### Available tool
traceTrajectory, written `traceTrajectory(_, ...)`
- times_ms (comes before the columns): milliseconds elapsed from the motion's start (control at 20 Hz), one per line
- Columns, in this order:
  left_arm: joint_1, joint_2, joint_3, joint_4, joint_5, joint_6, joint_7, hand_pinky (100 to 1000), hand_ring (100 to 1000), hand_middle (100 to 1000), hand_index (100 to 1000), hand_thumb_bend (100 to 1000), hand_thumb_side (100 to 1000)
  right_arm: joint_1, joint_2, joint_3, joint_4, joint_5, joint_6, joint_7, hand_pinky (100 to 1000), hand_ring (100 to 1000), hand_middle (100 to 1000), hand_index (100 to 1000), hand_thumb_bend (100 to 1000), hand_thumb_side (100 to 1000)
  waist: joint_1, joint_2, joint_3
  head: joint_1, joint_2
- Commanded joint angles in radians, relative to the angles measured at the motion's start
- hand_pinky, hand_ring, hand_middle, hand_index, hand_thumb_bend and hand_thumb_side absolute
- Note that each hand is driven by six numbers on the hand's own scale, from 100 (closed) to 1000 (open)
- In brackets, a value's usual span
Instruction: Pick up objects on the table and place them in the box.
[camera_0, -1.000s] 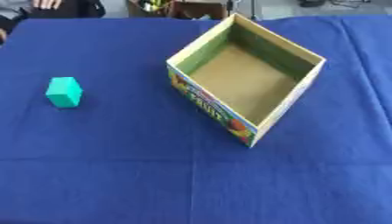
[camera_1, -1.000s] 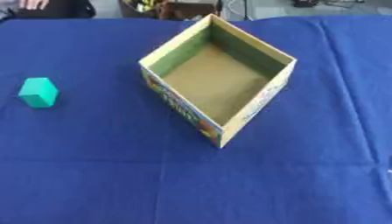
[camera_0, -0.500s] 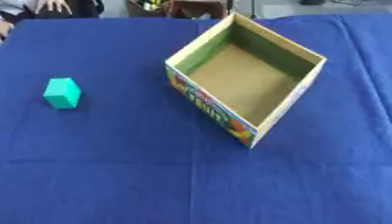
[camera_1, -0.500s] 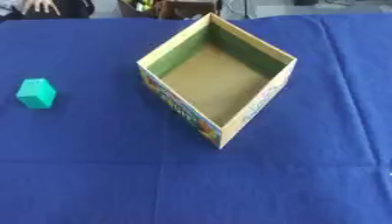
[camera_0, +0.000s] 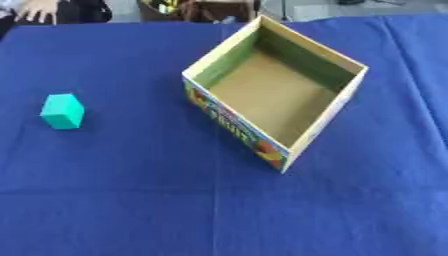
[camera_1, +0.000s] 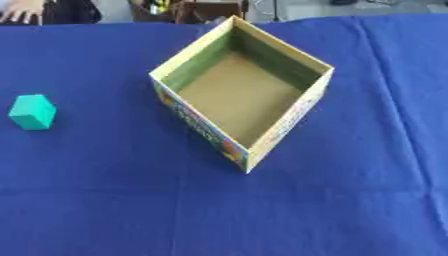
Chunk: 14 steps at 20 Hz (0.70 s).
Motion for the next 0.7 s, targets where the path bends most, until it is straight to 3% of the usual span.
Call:
traceTrajectory(50,-0.024,0.096,-0.022,0.061,-0.044,-0.025,-0.046,762,817,865,1000,345,1000,0.001,-0.008,-0.001,-0.019,0.011,-0.004,0.004,833,859,736,848,100,790,0.001,-0.017,-0.005,0.008,-0.013)
traceTrajectory(250,-0.059,0.144,-0.046,0.156,-0.097,-0.058,-0.105,779,836,885,1000,440,1000,0.005,-0.008,0.000,-0.019,0.013,-0.003,0.007,834,859,736,848,100,793,0.001,-0.019,-0.013,0.013,-0.018)
traceTrajectory(700,-0.182,0.197,-0.088,0.342,-0.162,-0.112,-0.232,803,867,921,1000,520,1000,0.014,-0.007,0.004,-0.019,0.019,-0.002,0.014,836,860,736,848,100,796,-0.002,-0.020,-0.012,0.012,-0.023)
